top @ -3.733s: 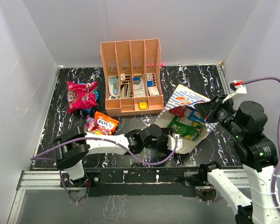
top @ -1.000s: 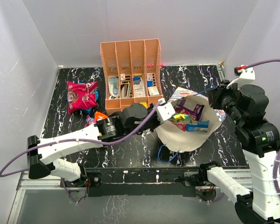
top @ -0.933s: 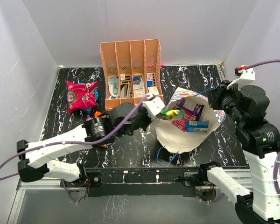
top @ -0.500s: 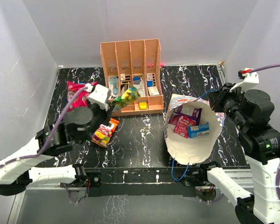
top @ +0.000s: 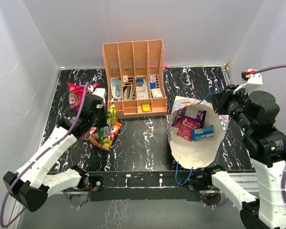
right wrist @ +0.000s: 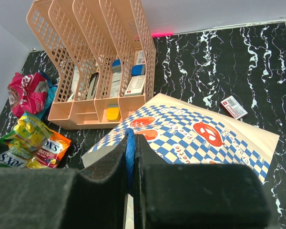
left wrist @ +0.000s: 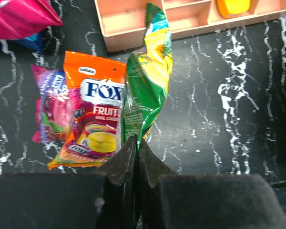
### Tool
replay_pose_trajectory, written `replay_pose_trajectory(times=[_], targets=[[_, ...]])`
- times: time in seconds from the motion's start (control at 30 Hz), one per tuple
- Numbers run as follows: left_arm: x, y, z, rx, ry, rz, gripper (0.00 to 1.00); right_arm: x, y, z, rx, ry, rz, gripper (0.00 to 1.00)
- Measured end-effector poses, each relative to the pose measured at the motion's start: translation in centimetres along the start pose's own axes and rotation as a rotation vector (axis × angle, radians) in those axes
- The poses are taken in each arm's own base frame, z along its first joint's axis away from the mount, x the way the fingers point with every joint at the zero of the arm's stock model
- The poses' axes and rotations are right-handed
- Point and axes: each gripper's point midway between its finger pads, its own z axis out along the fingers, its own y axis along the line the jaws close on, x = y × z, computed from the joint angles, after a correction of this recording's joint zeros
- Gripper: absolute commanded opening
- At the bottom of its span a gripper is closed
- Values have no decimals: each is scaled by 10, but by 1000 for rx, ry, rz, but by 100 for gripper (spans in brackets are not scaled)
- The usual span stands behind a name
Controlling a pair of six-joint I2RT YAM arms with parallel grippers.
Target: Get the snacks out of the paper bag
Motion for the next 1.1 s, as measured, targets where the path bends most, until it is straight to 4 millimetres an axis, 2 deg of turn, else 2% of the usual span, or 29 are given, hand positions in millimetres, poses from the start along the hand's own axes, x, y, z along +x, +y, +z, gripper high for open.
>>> replay_pose_trajectory(times=[0.4, 0.67, 0.97, 1.1], targets=[[15, -6, 23, 107, 124, -226, 0, 6, 2, 4, -18, 8, 3, 8], [56, 27, 52, -26, 149, -327, 0, 6, 3, 3, -26, 8, 3, 8], [82, 49, 74, -150, 181, -358, 0, 6, 3, 0, -28, 0, 3, 8], [86, 54, 77, -178, 172, -375, 14, 6, 3, 0, -29, 0, 3, 8]])
